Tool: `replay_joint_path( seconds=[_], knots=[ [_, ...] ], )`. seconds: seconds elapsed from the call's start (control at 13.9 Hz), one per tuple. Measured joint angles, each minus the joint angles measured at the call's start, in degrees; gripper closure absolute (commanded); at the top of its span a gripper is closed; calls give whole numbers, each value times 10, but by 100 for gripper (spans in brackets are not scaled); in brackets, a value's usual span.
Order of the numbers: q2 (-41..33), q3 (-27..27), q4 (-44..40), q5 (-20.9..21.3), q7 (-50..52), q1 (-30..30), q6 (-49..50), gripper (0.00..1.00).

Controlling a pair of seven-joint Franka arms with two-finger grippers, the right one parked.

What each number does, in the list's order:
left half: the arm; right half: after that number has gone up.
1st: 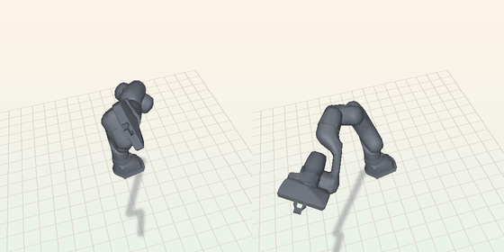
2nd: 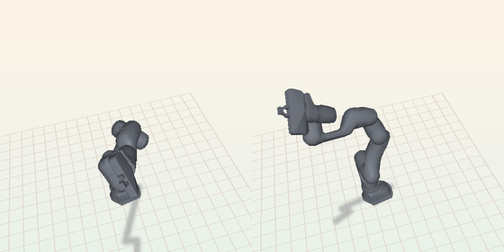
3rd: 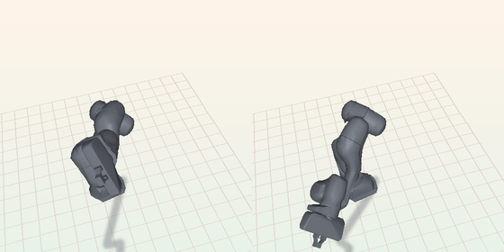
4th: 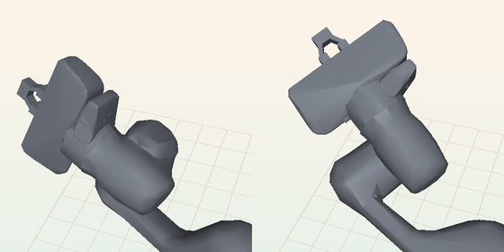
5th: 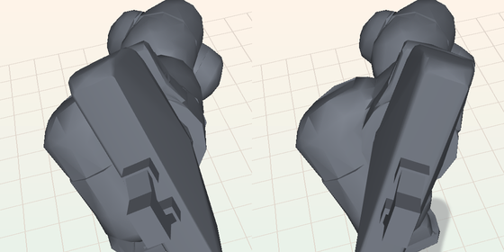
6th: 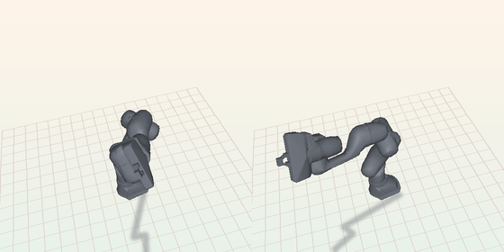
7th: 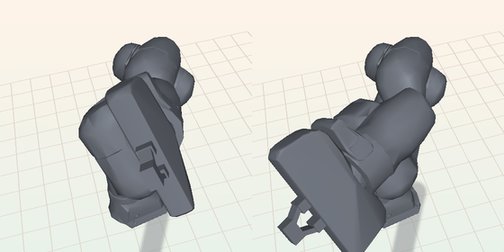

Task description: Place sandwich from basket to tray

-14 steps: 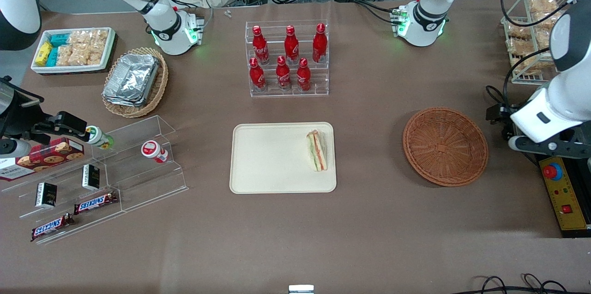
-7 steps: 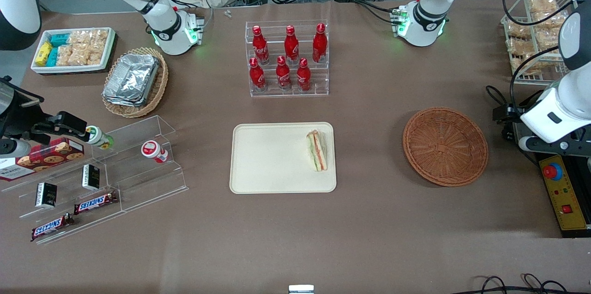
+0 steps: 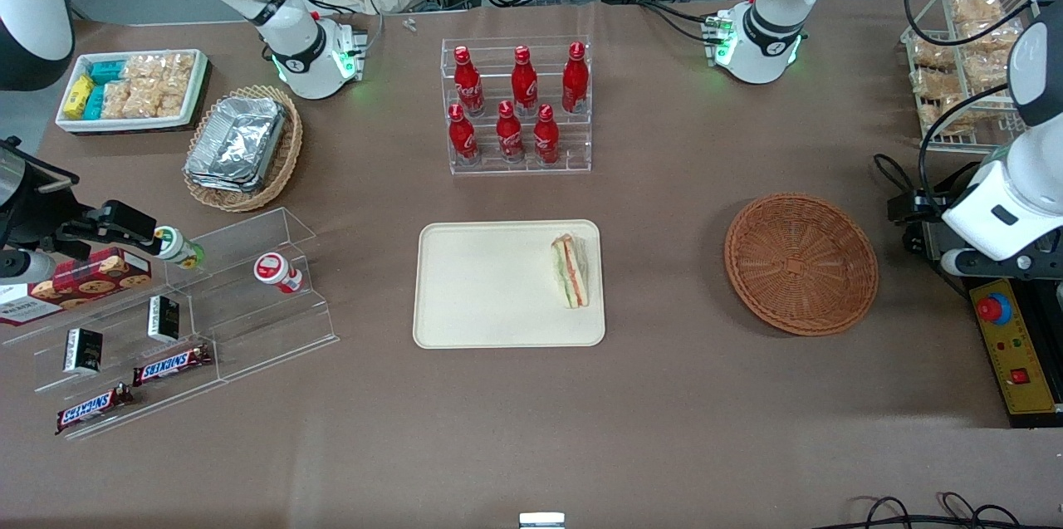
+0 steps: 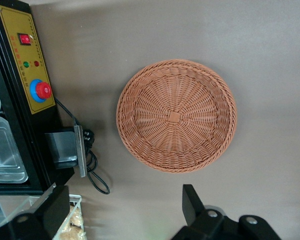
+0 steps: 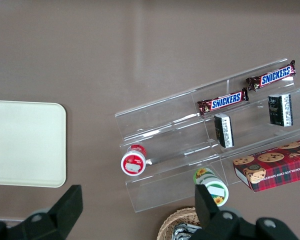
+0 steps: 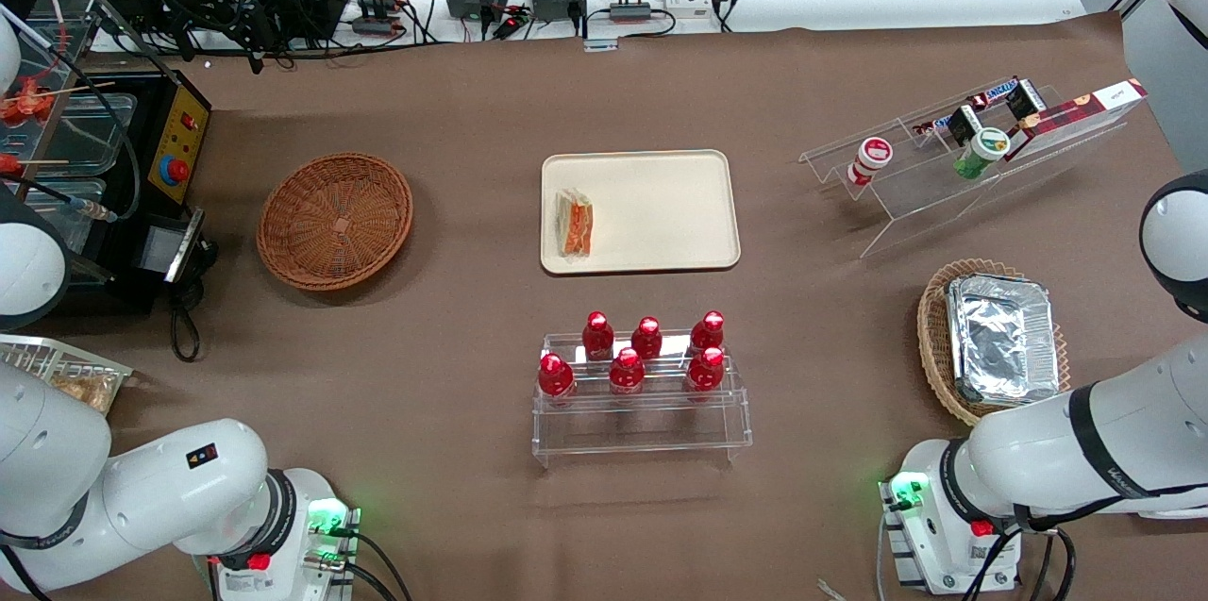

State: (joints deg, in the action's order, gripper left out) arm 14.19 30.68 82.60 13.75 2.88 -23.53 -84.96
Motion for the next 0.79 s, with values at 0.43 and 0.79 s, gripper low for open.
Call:
replay_joint_path(
  seconds=[0.43, 0.79],
  knots=[
    [1, -141, -7, -58, 4, 107, -39, 0],
    [15, -213, -4, -77, 48, 189, -90, 0]
  ],
)
